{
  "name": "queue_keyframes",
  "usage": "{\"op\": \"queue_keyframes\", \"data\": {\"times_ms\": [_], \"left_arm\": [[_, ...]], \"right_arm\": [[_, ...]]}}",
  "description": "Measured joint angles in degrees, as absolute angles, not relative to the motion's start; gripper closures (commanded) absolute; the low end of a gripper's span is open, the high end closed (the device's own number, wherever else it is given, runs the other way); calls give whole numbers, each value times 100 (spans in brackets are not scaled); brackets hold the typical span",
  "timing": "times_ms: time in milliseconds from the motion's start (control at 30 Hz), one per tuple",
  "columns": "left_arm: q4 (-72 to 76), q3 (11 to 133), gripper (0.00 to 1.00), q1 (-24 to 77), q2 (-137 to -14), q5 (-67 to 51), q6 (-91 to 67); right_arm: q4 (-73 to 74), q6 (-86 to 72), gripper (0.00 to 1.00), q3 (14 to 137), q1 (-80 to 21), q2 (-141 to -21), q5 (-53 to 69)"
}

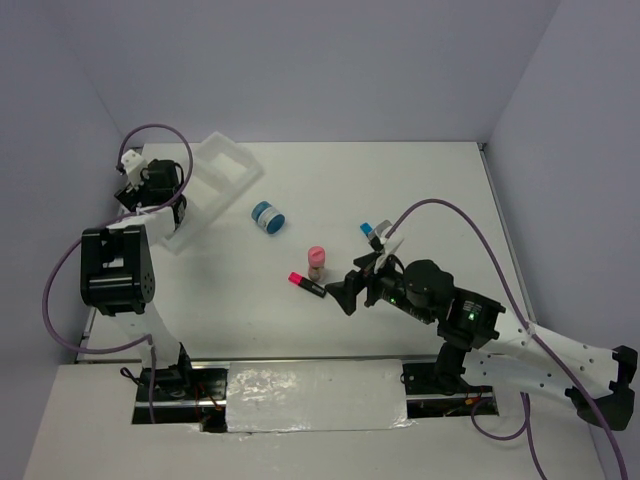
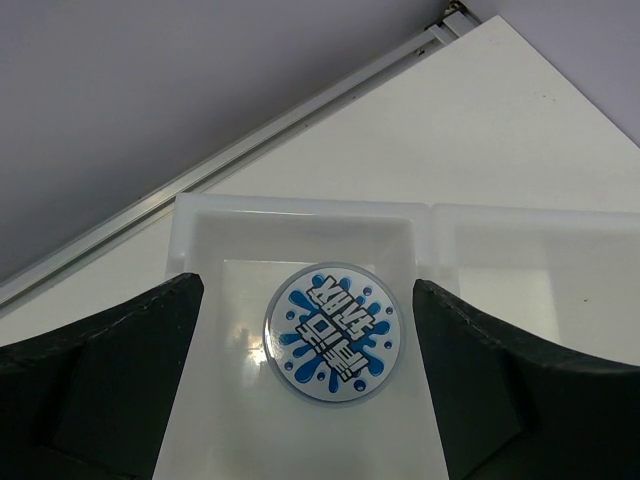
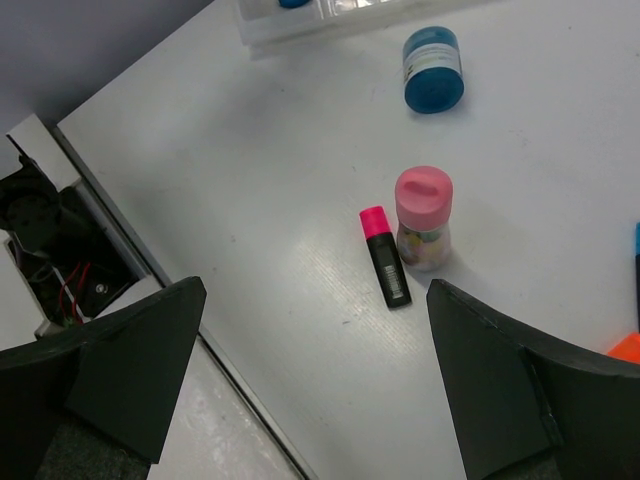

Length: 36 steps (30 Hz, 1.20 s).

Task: Sort the stationery into containers
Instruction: Place the drawer in the storage box, then pick up the stationery from the center of the board.

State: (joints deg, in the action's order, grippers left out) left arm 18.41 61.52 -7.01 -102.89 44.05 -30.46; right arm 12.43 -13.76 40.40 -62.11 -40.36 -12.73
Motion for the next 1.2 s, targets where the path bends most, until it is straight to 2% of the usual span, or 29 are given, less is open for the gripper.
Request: {"op": "queue_keyframes", "data": {"times_ms": [133, 233, 400, 500, 600, 733, 833, 1000, 1200], "left_arm": [[1516, 6285, 1, -701, -10219, 4394, -3190], [438, 7043, 1, -701, -10123, 4368, -3516], [-1658, 8971, 1, -705, -9878, 4027, -4084], [-2423, 9299, 1, -742, -9314, 3323, -4091], [-2926, 8886, 1, -790, -8477, 2469, -3942], [-3183, 7546, 1, -834, -7214, 1367, -3269], [-3365, 6539, 1, -814, -6372, 998, -2847], [-3420, 5321, 1, -801, -5282, 1122, -2714], [-3428, 5212, 1, -794, -4692, 1562, -2714]], "right_arm": [[1236, -1378, 0, 4062, -6213, -4154, -1247], [1264, -1345, 0, 4300, -6213, -4598, -1142], [1350, -1216, 0, 5518, -6213, -6230, -1094], [1616, -1133, 0, 6624, -6134, -7432, -1146], [2093, -1039, 0, 8044, -5837, -8768, -982], [3269, -878, 1, 10772, -5271, -10960, -740], [3863, -725, 1, 12125, -4991, -12184, -674], [4322, -484, 3, 12501, -4646, -13034, -484], [4252, -257, 5, 12615, -4421, -13284, 139]]}}
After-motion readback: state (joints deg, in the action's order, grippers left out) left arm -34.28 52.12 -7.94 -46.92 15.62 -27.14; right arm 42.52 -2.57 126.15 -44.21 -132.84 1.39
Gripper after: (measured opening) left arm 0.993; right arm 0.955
